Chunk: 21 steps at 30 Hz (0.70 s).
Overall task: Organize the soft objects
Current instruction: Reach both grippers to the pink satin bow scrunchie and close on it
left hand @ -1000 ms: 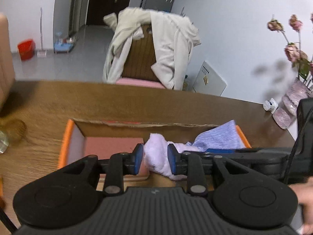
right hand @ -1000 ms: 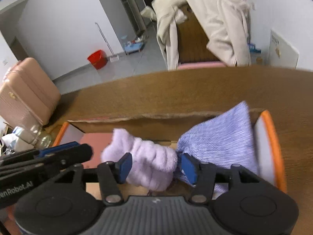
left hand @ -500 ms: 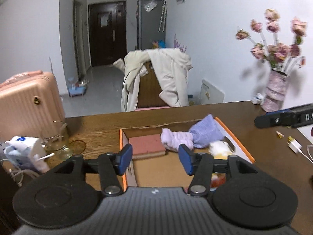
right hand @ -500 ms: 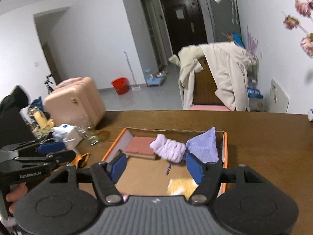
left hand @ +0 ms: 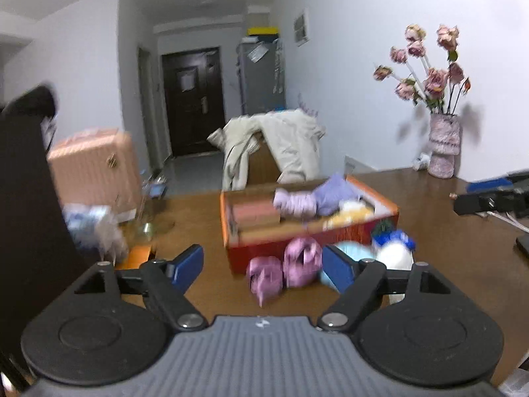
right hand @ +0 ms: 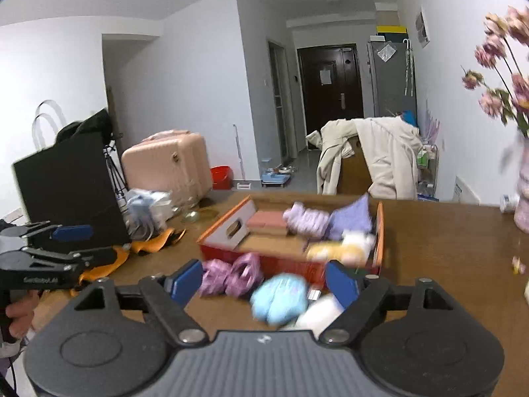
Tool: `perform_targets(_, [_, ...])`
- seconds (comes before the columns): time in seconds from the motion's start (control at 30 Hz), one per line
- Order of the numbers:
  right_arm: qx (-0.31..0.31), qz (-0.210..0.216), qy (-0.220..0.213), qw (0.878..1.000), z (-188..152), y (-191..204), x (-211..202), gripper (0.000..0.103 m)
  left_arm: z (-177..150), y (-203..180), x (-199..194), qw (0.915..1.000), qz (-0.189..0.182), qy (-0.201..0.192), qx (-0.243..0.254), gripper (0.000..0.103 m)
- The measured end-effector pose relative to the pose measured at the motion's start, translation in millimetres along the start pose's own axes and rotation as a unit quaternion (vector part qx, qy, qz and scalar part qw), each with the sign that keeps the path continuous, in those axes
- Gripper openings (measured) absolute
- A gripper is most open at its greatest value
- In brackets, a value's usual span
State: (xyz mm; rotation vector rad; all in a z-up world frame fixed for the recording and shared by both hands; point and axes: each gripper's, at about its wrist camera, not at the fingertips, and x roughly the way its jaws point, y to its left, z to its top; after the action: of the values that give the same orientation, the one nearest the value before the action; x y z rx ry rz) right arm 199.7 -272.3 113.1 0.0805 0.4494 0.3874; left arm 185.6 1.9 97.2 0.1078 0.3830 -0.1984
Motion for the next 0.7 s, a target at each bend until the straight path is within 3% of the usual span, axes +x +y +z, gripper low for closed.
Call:
perform_targets(0.17, [0.020, -0.007, 0.031, 0.999, -72.7, 23.8, -8.7, 0.081, -50.6, 4.1, -16.2, 0.9973, 0.004, 0.042, -0.060, 0.081])
perform_targets(0.27, [0.028, -0.002, 0.058, 0.998, -90.4, 30.0, -5.2, 0.081, -60.4, 9.2, -17.1, 0.9958, 0.018, 0.054, -0.071, 0.081])
perform_targets(0.5, [0.033, -0.006, 0.049, 0.998, -81.4, 32.3, 8.8, 0.081, -56.1, 20.7, 2.9, 0.9955, 0.029, 0.051, -0.075, 0.081])
perform_targets(0.7, [0.054, 0.018, 0.042, 0.997, -47.8, 32.6, 62.9, 0.076, -47.9, 32.7, 57.1, 0.9961, 0.015, 0.055, -0.068, 0.081])
